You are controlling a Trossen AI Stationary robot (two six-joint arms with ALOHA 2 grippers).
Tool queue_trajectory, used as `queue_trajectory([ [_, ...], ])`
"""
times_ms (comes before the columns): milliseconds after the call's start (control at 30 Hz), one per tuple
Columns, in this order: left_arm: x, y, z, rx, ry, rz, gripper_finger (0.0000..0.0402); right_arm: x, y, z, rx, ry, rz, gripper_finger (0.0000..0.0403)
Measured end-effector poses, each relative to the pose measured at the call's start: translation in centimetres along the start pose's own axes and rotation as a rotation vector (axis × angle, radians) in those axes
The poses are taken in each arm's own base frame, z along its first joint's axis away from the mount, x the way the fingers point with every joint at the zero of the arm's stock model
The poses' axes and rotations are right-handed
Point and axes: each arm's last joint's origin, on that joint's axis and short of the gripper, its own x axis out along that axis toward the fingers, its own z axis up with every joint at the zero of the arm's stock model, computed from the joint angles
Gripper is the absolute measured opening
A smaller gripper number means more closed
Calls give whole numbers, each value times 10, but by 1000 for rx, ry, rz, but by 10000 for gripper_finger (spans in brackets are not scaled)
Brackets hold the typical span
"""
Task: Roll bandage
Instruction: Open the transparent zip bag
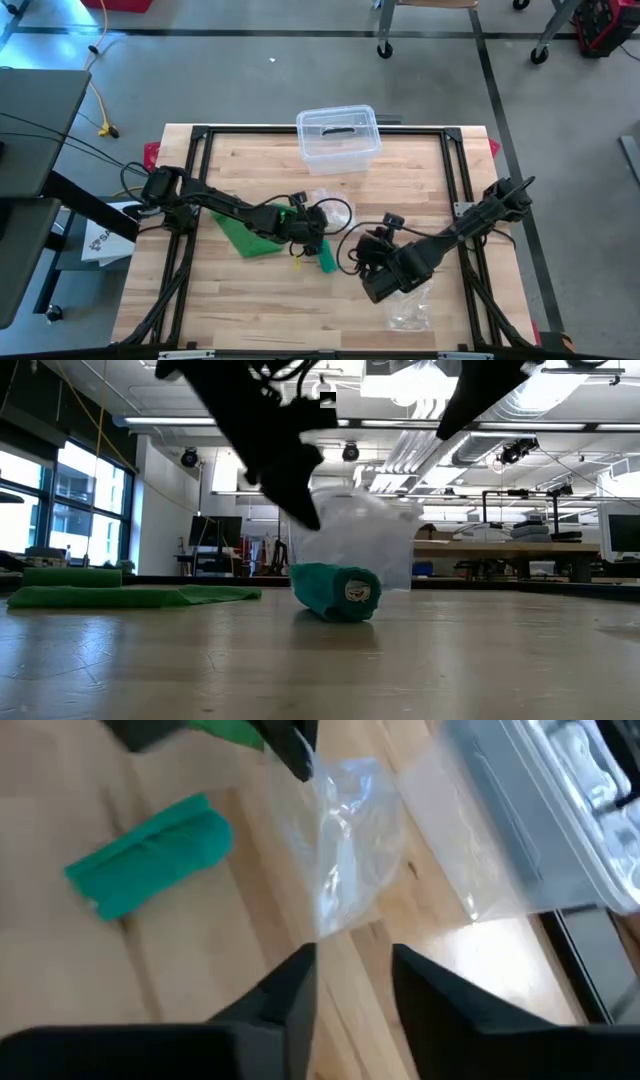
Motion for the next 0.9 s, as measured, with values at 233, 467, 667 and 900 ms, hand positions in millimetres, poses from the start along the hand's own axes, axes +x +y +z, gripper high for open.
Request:
queue_trajectory([
  [233,7,-7,-28,-149,-1,-26,0,-35,41,-24,-51,-181,168,154],
  [467,-3,-26,-24,-243,-82,-158,0,-3,75,-57,162,-400,226,155],
  [667,-7,-32,-15,-290,-149,-263,0,41,63,-39,131,-447,195,155],
  [900,-9,-31,-5,-318,-222,-290,0,56,42,-7,-177,-379,144,155],
])
